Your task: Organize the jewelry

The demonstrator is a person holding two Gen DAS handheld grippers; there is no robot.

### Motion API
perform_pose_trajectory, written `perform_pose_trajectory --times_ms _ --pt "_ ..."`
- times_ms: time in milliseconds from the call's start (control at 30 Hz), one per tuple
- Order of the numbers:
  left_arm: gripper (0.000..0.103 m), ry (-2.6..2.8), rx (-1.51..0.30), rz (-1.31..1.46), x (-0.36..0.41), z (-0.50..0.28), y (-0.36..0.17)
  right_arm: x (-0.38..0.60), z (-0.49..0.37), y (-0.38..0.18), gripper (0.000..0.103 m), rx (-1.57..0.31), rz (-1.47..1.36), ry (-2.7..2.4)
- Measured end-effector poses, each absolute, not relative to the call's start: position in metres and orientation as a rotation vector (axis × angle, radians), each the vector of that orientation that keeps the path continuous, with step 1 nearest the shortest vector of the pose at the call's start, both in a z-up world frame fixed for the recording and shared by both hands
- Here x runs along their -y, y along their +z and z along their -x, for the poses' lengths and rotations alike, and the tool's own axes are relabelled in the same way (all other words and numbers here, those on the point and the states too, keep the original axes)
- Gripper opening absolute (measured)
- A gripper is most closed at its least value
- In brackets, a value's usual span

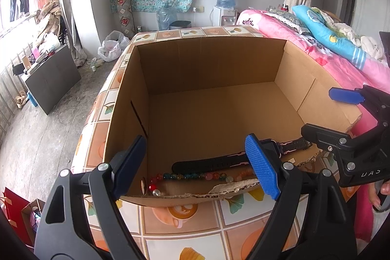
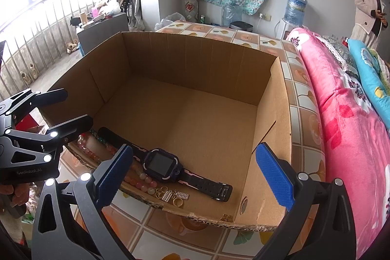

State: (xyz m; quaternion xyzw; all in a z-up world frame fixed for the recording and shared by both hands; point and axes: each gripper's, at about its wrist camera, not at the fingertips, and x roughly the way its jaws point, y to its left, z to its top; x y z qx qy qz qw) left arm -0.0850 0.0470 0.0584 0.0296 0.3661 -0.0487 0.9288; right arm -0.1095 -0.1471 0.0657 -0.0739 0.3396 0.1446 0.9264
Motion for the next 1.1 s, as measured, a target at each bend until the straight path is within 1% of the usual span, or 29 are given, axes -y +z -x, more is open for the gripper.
perform_pose_trajectory --times_ms 1100 --pt "0.080 -0.094 -0.754 -0.061 -0.0457 0.0836 0.0583 0.1474 0.1071 0.0659 0.098 -0.702 0.155 0.301"
